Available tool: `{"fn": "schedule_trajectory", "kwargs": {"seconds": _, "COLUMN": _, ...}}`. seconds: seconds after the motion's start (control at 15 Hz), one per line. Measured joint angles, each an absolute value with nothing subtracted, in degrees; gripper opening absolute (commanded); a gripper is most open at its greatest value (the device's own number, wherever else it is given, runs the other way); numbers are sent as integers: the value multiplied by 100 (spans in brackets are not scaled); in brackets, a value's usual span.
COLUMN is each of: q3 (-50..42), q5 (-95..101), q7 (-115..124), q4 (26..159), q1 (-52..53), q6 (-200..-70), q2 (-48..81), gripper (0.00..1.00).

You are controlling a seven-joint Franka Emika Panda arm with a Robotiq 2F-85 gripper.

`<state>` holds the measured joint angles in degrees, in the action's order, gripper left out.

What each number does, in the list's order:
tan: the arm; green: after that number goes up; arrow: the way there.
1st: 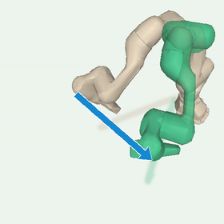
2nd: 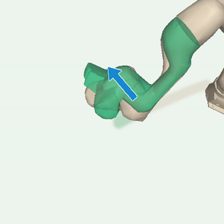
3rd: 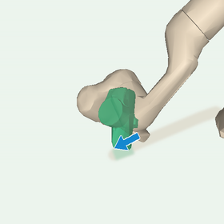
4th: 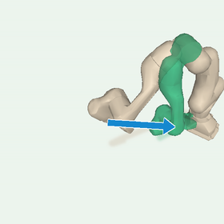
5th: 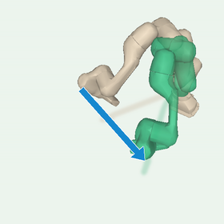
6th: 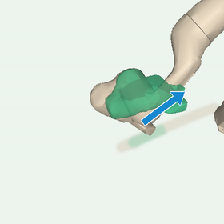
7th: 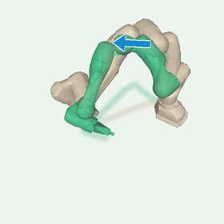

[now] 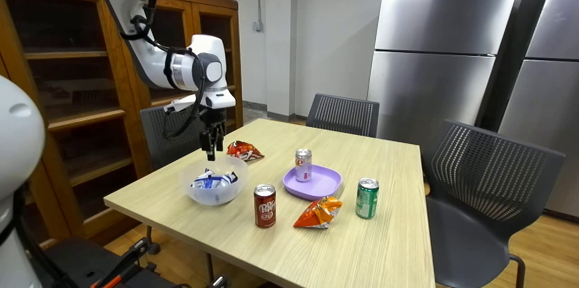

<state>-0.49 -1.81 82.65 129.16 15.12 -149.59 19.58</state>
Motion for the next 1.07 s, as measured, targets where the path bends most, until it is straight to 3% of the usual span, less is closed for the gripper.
{"fn": "schedule_trajectory", "kwargs": {"seconds": 1.07, "q3": 31, "q5": 228, "q7": 8711, "q4": 12476, "q1": 1740, "q6": -14480, "q2": 1544, "gripper": 100}}
